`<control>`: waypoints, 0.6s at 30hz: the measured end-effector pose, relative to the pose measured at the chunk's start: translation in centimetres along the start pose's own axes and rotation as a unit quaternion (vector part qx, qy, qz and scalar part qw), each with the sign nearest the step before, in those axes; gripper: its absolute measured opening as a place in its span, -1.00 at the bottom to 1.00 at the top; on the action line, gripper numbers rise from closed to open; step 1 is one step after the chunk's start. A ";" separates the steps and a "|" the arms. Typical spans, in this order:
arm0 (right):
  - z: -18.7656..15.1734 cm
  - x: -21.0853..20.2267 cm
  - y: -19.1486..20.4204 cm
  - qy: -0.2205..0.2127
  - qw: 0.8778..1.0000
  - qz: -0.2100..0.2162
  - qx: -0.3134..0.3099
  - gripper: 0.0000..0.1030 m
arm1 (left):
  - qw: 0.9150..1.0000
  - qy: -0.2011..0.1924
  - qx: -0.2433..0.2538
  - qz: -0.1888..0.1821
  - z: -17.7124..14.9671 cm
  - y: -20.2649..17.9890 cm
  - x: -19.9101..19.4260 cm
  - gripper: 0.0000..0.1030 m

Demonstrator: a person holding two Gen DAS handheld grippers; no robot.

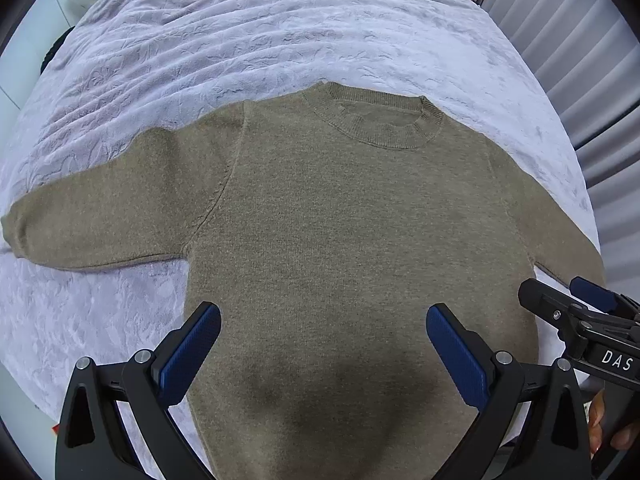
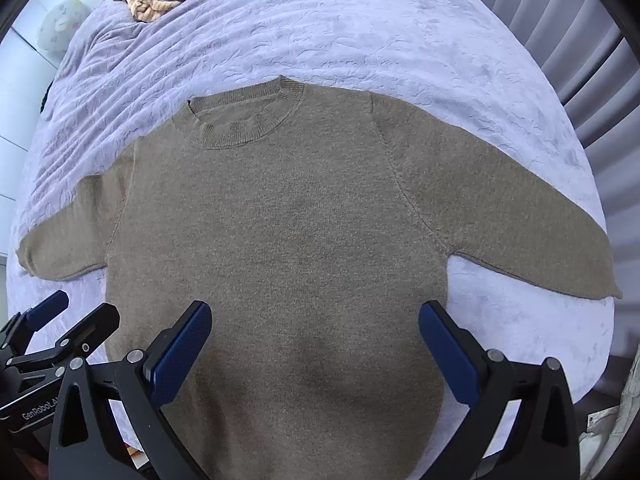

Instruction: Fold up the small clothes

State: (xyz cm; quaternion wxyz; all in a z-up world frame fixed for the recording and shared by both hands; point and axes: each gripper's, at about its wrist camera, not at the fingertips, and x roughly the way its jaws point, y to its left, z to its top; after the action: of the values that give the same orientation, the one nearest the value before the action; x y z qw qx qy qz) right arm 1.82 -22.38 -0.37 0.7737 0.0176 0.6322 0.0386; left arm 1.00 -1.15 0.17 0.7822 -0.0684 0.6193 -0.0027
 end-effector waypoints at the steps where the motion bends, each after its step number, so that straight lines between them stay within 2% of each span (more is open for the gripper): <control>1: 0.0 0.0 0.0 0.000 1.000 0.000 0.000 1.00 | 1.000 0.002 -0.001 0.000 0.0 0.0 0.0 1.00; 11: 0.0 0.0 -0.2 0.003 1.000 -0.003 0.003 1.00 | 1.000 0.003 0.000 0.000 -0.2 0.0 0.1 1.00; 18: -0.2 0.0 -0.2 0.005 1.000 -0.007 0.003 1.00 | 1.000 0.001 0.005 0.013 -0.1 0.0 0.0 1.00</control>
State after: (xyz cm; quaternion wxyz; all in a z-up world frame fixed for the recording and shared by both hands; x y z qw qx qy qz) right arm 1.64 -22.57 -0.47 0.7707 0.0151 0.6363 0.0316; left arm 0.88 -1.18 0.15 0.7819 -0.0560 0.6209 0.0046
